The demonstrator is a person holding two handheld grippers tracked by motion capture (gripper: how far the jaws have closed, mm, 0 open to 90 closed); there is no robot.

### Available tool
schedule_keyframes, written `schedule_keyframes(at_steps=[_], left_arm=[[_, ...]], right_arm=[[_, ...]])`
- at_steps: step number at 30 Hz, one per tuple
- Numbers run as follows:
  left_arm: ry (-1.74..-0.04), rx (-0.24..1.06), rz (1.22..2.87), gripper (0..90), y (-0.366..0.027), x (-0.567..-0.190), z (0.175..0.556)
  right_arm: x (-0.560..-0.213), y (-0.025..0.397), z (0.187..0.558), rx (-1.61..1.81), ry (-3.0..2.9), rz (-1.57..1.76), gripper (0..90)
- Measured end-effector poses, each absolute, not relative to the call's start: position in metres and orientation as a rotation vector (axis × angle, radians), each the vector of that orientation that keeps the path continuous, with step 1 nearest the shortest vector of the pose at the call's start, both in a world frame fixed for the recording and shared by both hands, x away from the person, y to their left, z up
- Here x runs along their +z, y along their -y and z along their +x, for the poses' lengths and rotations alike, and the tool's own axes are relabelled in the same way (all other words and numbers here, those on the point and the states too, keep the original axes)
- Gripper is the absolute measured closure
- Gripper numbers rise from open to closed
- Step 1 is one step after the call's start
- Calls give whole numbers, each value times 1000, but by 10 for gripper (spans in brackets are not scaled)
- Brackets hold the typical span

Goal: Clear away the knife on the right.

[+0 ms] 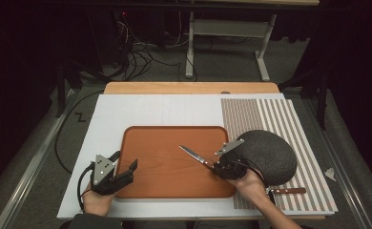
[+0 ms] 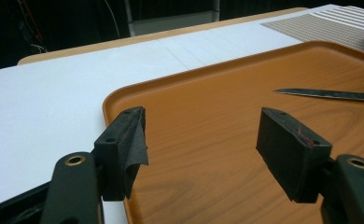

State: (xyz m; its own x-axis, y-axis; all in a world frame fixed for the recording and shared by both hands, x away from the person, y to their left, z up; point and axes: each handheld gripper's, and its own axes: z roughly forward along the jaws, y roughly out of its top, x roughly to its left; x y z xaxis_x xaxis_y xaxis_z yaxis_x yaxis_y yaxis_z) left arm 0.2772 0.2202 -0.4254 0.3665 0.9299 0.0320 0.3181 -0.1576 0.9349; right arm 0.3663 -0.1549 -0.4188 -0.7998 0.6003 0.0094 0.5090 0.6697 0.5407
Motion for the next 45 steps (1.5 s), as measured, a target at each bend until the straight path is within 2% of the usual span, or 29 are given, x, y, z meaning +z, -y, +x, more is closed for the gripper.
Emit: schedule_keyframes(at_steps=[19,28,34,39,45], left_arm=[[-1120,815,1686,329,-220,-425,277],[-1120,816,1685,330,-220,-425,277],[-1121,815,1684,330,-220,-425,277],[-1121,818,1684,330,-220,-425,277],[-1123,817,1684,330,-220,-426,277]], right_arm=[[-420,163,369,781,-2638,953,722],[-419,166,369,760,-2624,960,769],[-418,166,365,741,-2630,976,768],[-418,163,363,736,-2625,978,684],[-419,153,371,739,-2597,955,681]])
